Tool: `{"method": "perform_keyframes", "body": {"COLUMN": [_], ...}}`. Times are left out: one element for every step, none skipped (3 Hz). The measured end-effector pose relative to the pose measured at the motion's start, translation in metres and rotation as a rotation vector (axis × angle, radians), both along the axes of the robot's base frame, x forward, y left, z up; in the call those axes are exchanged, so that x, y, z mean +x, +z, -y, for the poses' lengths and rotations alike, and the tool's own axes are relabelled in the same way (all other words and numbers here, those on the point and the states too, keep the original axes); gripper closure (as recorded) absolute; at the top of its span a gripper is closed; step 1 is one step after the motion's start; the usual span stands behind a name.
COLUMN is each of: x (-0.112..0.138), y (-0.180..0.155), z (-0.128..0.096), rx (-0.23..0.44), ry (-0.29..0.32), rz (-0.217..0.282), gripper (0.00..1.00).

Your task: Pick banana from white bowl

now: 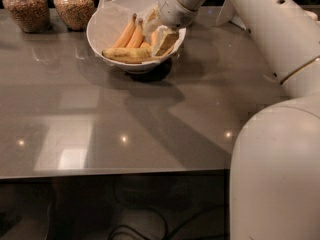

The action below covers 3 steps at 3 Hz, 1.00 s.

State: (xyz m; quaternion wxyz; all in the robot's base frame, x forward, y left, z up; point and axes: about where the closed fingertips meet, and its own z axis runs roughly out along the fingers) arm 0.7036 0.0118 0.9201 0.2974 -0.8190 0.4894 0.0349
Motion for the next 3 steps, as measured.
{"method": "perform_keyframes", "body": {"x": [0.000,0.008,0.018], "y": [-0.012,-0.019,-0.026], "z": [-0.001,-0.008,-0.014], "rx": [-0.015,-0.014,-0.022], "ry": [0.007,0.012,0.021], "rz": [-0.023,-0.025,-0.026], "gripper": [0.45,0.43,0.43]}}
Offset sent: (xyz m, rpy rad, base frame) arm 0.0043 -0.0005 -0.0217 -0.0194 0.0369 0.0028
